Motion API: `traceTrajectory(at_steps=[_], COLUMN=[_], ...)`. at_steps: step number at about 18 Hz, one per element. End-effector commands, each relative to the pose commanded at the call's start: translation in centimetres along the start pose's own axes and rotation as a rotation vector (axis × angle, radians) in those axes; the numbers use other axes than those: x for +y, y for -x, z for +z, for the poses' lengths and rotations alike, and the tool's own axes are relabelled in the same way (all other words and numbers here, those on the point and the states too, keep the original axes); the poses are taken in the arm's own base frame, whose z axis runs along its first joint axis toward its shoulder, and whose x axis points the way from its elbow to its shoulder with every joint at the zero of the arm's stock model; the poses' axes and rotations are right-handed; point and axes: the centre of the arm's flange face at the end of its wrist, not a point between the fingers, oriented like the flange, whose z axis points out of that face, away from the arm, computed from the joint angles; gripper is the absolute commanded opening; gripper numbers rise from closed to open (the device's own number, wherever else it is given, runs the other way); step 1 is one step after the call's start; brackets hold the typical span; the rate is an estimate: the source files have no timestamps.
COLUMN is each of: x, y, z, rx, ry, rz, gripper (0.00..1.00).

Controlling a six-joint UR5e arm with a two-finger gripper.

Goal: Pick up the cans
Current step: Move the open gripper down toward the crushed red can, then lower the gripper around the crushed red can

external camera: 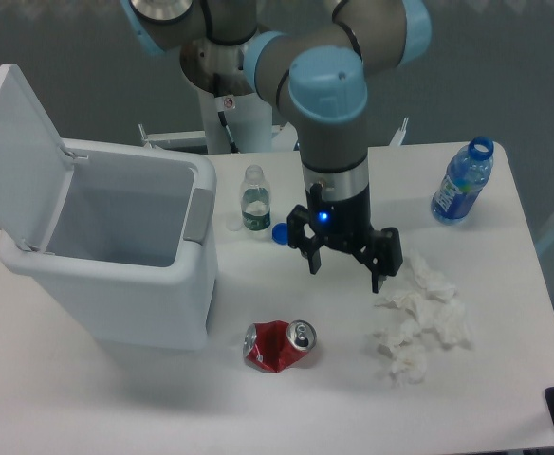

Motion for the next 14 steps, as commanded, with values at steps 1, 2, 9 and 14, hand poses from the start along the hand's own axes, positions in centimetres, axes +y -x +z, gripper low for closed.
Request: traceTrajectory(at_steps=[1, 2, 9, 14], x=[0.0, 0.0, -0.4, -0.7], y=[0.0, -0.1, 0.7, 1.0], z=[0.8, 1.5, 9.1, 9.9], rx=[0.011, 0.023, 0.118, 0.128], ry=[0.005, 0.012, 0.03, 0.019], rz=[0.0, -0.007, -0.005, 0.235], gripper=[1.0, 1.0, 1.0, 1.0])
